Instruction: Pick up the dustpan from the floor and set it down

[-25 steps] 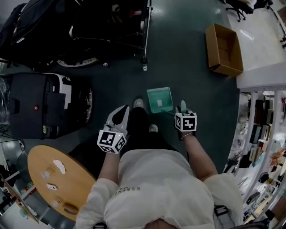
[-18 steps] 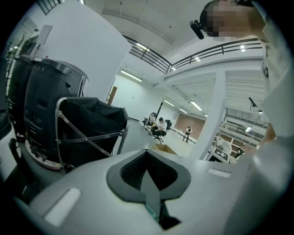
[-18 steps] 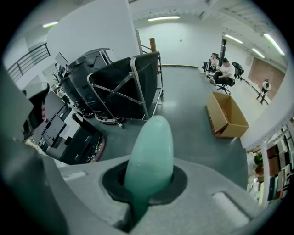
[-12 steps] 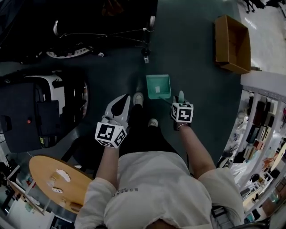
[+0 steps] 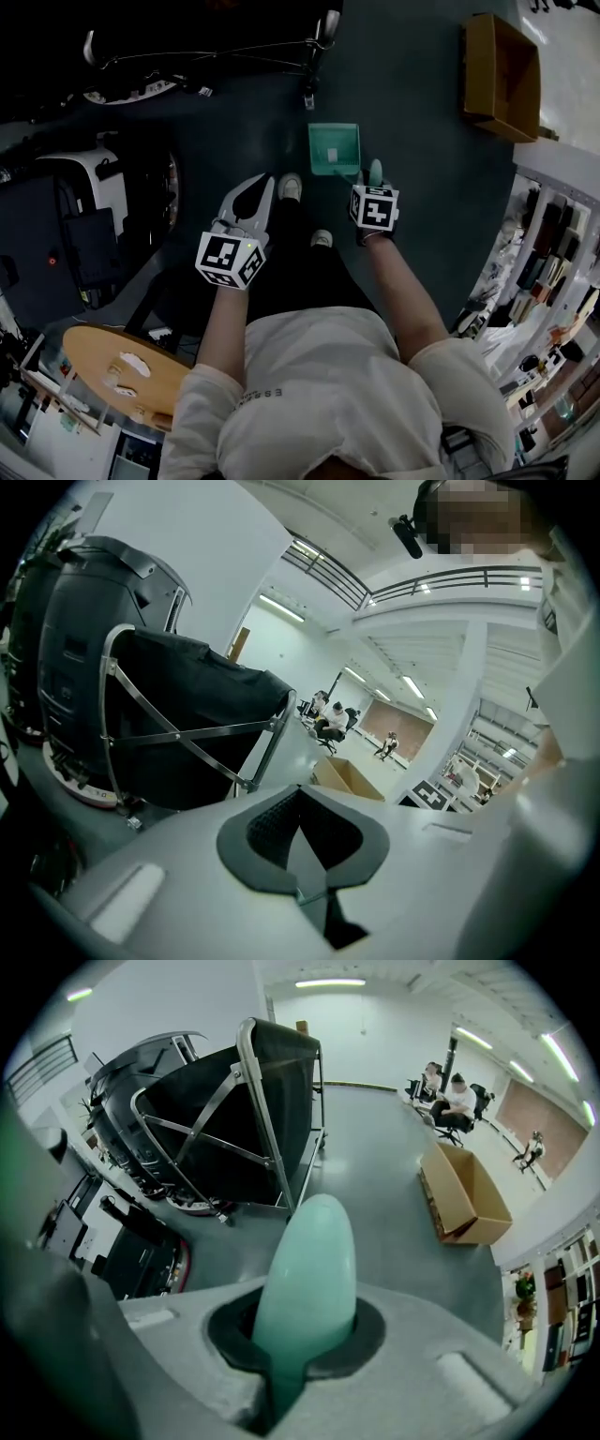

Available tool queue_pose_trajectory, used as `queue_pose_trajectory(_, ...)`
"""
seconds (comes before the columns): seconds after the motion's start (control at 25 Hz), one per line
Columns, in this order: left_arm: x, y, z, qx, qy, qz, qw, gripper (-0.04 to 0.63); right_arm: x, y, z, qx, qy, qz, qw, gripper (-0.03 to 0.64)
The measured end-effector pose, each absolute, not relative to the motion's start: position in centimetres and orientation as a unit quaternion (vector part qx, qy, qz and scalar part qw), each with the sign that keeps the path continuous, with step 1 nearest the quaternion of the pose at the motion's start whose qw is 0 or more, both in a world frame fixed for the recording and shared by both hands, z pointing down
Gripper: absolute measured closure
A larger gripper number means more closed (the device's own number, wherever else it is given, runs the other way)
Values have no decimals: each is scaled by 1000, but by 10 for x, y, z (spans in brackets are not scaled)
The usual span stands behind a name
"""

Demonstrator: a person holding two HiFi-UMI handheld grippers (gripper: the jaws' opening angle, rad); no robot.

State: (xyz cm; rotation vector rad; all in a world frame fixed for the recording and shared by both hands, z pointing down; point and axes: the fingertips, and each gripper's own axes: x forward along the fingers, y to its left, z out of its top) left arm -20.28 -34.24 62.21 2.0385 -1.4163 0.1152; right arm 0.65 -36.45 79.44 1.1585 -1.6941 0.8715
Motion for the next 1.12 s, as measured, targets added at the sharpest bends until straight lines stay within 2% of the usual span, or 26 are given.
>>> queue_pose_trajectory(0.08, -200, -342, 623, 778, -536, 48, 324, 584, 5, -364, 795, 461, -685, 348, 445, 584)
queue_pose_trajectory(0.16, -194, -340, 620, 780, -532, 51, 326, 584, 6, -361, 795, 454, -689, 351, 443, 444)
queue_pose_trajectory(0.24, -189, -336, 615, 784, -527, 52, 324, 584, 10, -360, 785, 458, -693, 353, 430, 363)
queue_pose_trajectory(0.32, -185, -332, 607, 788, -525, 54, 318, 584, 15, -359, 764, 474, -698, 357, 401, 341)
queue_pose_trajectory(0.64, -153, -320, 540, 808, -528, 23, 261, 584, 44, -354, 615, 524, -756, 299, 253, 341)
queue_pose_trajectory(0.72, -138, -303, 520, 813, -526, 13, 249, 584, 58, -336, 583, 529, -766, 288, 223, 354)
queue_pose_trajectory(0.76, -131, -293, 510, 816, -524, 9, 244, 584, 66, -325, 570, 531, -771, 282, 210, 388)
queue_pose_trajectory(0.88, -109, -259, 487, 824, -519, 0, 226, 584, 93, -289, 539, 540, -781, 255, 182, 602)
queue_pose_trajectory(0.92, -102, -245, 481, 826, -518, -2, 221, 584, 101, -276, 532, 538, -787, 247, 174, 624)
queue_pose_trajectory(1.12, -80, -181, 465, 826, -523, -11, 211, 584, 131, -215, 505, 514, -817, 221, 142, 624)
